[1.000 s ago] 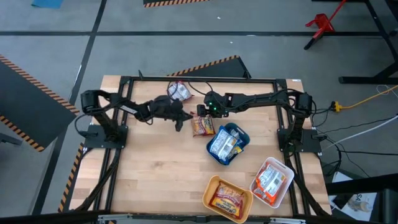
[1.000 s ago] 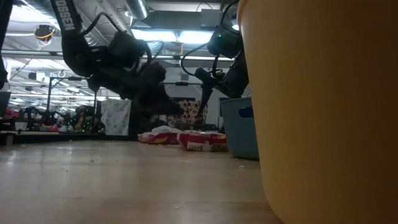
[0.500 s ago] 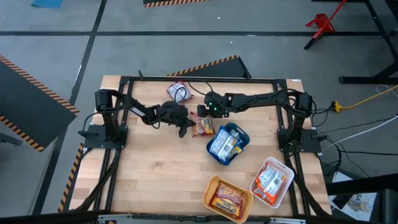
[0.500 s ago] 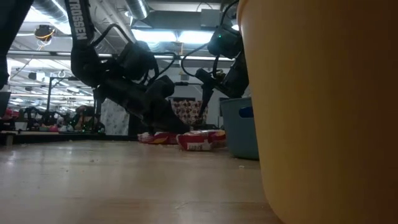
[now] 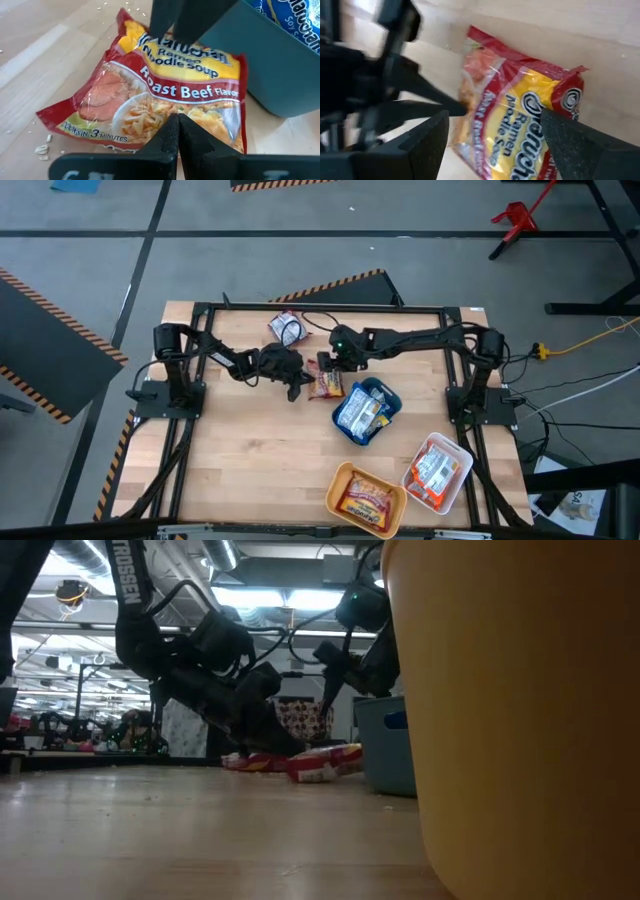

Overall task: Sort Maruchan noodles
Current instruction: Put the right red noodle pack into the yellow bin

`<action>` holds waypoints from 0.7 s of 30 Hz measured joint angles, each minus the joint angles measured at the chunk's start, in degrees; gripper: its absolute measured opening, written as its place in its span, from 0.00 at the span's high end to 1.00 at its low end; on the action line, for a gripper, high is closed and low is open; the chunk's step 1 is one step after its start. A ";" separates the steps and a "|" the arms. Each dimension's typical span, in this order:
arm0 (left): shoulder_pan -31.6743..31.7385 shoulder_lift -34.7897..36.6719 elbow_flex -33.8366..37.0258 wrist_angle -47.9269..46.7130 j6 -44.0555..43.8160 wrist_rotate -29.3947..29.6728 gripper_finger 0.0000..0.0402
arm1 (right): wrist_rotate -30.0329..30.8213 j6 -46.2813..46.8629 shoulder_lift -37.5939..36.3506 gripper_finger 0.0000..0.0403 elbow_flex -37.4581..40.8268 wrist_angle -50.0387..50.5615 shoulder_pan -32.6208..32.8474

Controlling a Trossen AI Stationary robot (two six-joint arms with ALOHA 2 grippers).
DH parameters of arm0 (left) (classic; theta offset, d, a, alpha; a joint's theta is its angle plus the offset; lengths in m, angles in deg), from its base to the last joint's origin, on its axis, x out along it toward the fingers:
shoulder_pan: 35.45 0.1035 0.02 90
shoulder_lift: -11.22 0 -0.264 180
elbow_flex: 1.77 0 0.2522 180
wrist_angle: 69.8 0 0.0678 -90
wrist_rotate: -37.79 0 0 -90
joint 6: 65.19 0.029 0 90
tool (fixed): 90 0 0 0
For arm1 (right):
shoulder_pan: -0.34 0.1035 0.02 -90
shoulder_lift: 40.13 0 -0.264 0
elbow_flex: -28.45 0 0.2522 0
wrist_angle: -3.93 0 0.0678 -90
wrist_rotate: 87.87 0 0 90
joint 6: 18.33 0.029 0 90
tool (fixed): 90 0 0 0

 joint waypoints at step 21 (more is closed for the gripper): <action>0.02 -0.36 0.28 -3.75 -0.46 3.08 1.00 | 7.58 -2.89 -5.01 0.26 -0.04 4.50 -0.84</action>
